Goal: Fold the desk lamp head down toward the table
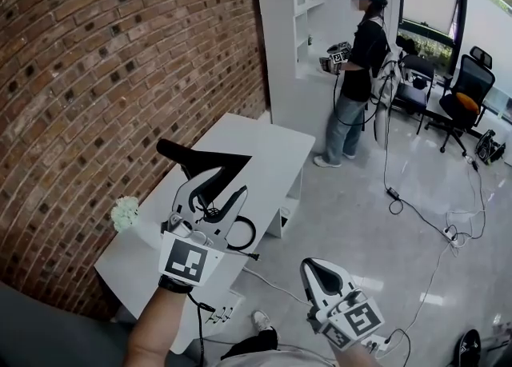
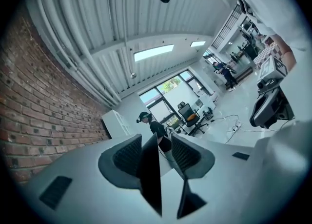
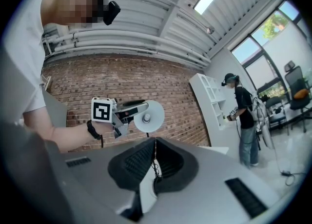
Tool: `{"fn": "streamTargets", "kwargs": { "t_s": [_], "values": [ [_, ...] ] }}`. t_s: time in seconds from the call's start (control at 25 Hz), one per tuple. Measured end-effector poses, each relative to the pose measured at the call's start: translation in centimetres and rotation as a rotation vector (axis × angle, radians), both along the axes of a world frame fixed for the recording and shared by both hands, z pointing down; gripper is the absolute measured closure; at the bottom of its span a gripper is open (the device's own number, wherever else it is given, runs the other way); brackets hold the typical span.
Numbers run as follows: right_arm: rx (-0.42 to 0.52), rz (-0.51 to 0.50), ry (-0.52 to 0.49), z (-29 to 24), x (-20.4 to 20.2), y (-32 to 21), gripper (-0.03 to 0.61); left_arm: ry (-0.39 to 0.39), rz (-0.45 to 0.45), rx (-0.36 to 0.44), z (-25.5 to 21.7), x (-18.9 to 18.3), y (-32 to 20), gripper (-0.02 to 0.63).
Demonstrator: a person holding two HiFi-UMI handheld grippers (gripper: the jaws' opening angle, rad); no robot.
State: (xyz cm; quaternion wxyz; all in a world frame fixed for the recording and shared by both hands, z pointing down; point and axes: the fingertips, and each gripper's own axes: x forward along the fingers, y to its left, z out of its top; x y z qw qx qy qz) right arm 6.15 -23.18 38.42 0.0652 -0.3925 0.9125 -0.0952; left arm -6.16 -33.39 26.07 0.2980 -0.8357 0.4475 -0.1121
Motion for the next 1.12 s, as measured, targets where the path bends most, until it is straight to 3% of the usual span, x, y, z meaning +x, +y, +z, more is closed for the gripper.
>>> {"fn": "streamTargets", "kwargs": {
  "t_s": [0.16,0.36,0.72,0.92,1.12],
  "values": [
    [-0.006,0.009,-0.006,0.3,0.2,-0.3,0.560,0.009,0.024,-0.069,1.8,0.2,-0.4,0.437],
    [-0.018,0.019,-0.013,0.7,0.6,-0.7,0.560,-0.010,0.028,-0.071,2.8,0.5,-0.3,0.437],
    [-0.031,0.015,-0.028,1.3,0.4,-1.2,0.560,0.035,0.041,-0.148,5.3,0.2,-0.6,0.433],
    [-0.042,0.017,-0.021,1.6,0.4,-1.3,0.560,-0.016,0.032,-0.179,7.8,0.1,-0.8,0.416],
    [-0.052,0.022,-0.016,2.1,0.5,-1.4,0.560,-0.001,0.041,-0.198,8.9,-0.1,-0.7,0.397]
  ]
}}
